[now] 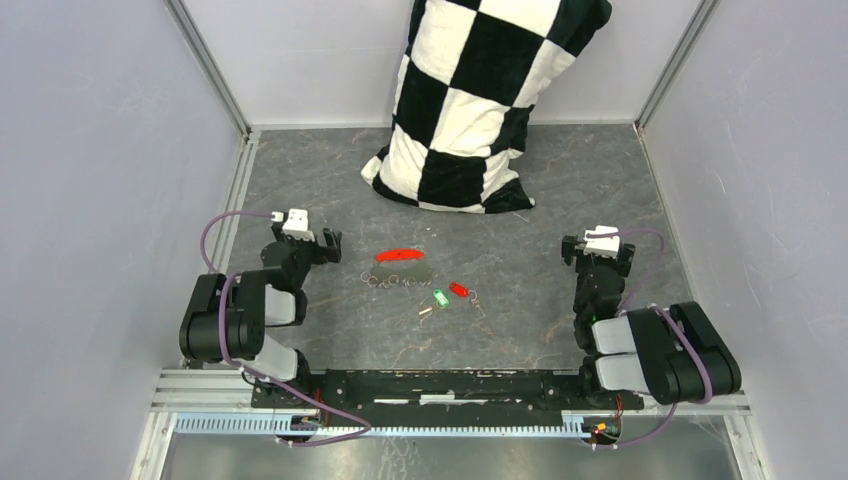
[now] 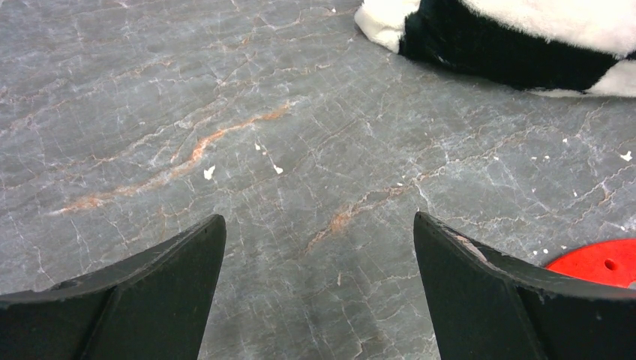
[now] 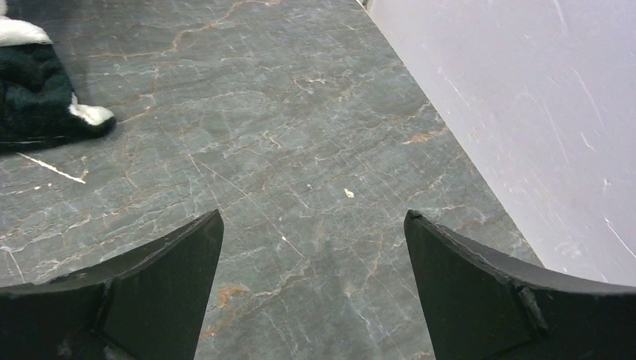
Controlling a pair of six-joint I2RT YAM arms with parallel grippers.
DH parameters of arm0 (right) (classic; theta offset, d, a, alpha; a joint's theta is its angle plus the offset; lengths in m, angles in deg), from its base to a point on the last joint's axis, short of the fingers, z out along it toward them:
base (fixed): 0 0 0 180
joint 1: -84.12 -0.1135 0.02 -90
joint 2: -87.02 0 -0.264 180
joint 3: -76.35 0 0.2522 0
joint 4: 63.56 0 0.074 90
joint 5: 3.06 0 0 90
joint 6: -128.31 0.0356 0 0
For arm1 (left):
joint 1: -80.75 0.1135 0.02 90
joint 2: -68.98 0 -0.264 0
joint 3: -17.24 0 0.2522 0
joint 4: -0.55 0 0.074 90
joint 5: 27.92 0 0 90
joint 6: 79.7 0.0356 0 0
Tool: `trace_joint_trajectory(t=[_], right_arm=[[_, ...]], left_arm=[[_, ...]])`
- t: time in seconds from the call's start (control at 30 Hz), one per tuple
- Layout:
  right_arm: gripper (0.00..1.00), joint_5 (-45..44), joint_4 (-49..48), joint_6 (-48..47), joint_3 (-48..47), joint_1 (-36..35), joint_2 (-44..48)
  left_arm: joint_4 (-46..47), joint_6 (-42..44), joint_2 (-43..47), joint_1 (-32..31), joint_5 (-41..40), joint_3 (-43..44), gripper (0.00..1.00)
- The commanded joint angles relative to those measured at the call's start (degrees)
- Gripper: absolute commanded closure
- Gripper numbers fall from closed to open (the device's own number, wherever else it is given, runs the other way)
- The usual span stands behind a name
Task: Put the keys on the keyring
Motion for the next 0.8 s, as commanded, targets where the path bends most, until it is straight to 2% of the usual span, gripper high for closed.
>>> trace_joint_trajectory(t=[0.0,0.1,0.27,0.37,0.47,0.63,0.77], right_arm=[[0.02,-3.9,14.7,0.1,-2.1,-0.2,7.0],[0.02,-3.4,27.7,4.6,-9.4,-0.2,11.9],[0.02,16.1,40.4,18.9,-19.4,0.1,15.8],[0.02,32.8,41.8,22.6,-22.7,-0.9,13.4],[0.02,31.7,50.6,23.8,-28.0,-8.5,9.6],[0.1,25.1,51.9,29.0,-30.0,-26.4,3.8],[0.17,25.4,49.9,35.3,-32.2,-33.4,-3.8]], left_arm=[[-8.9,-2.4,6.1,1.4,1.4,6.0,0.0],[-31.2,1.6,10.8,1.5,5.5,15.6,0.0],[-60.9,8.7,8.8,1.5,12.0,31.2,0.0],[-74.6,13.8,6.9,1.5,14.3,37.8,0.0],[-80.5,16.0,6.4,1.5,15.3,40.9,0.0],[-84.8,16.5,7.0,1.5,17.7,41.9,0.0],[-86.6,16.8,7.6,1.5,19.2,41.9,0.0]])
